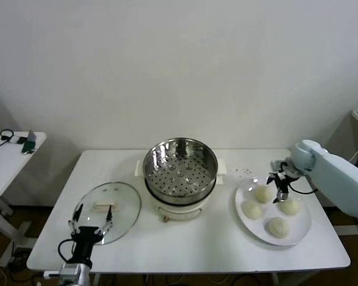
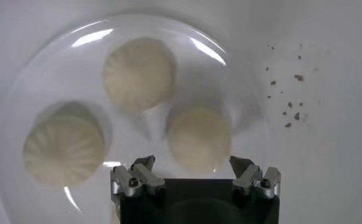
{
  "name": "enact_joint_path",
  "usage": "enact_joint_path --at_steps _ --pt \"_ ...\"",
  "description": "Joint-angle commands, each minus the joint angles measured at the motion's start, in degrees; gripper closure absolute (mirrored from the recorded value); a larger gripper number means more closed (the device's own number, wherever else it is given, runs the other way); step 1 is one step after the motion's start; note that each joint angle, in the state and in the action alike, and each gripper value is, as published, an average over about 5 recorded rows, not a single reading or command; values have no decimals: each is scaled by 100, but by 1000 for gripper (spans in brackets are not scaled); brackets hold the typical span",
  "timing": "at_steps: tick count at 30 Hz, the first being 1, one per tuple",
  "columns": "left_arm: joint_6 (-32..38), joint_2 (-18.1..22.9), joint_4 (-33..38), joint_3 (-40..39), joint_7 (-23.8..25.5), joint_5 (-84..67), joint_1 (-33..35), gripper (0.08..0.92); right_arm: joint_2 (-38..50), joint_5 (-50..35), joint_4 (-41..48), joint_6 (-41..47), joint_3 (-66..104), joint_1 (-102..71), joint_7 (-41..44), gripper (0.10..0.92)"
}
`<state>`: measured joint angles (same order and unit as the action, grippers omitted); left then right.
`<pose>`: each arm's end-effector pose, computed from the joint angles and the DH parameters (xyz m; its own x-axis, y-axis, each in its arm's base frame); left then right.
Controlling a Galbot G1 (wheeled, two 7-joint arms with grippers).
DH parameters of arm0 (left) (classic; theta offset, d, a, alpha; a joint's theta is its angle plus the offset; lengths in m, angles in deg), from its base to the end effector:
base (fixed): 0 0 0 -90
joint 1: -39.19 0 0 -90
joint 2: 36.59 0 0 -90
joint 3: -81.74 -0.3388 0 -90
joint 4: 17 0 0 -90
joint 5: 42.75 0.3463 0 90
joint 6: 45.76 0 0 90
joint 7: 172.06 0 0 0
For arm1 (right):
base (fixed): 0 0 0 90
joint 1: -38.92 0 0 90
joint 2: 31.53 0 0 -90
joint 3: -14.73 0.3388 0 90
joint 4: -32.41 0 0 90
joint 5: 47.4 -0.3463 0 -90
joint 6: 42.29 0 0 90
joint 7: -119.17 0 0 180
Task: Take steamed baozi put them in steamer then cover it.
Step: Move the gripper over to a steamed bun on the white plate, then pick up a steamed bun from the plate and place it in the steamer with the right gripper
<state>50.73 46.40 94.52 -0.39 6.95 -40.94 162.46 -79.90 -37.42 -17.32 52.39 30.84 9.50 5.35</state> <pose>0.1545 0.0696 -0.3463 -0.9943 -0.0760 0.0748 -0.0590 0.9764 0.2079 0.5492 -0.1840 -0.2256 -0.1127 -0.0479 0.9925 -0.9933 -0.0195 -0.1137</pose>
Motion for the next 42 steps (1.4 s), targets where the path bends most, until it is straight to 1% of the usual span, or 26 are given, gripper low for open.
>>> enact_joint_path --at_steps 1,12,19,25,30,35,39,42 --pt "-9 12 -7 9 -3 -17 2 177 -476 162 596 -100 -233 180 40 203" --pt "5 12 -29 69 -9 -68 27 177 -581 224 694 -151 -289 141 101 208" --pt "3 17 -17 78 -20 -74 26 177 -569 253 677 -177 -303 131 114 309" --pt "14 21 8 82 -26 -77 56 177 -519 187 598 -210 -318 192 121 347" --pt "30 22 27 94 -30 -91 86 177 -366 -157 323 -274 -693 605 138 354" --pt "58 10 78 100 -12 -116 142 177 -262 -754 -89 -479 -1562 1706 218 348" --pt "73 9 121 93 -5 -159 181 177 -374 -1288 -416 -626 -2419 2722 315 347" --pt "61 3 141 81 3 -179 214 177 -609 -1489 -553 -833 -2846 3353 383 347"
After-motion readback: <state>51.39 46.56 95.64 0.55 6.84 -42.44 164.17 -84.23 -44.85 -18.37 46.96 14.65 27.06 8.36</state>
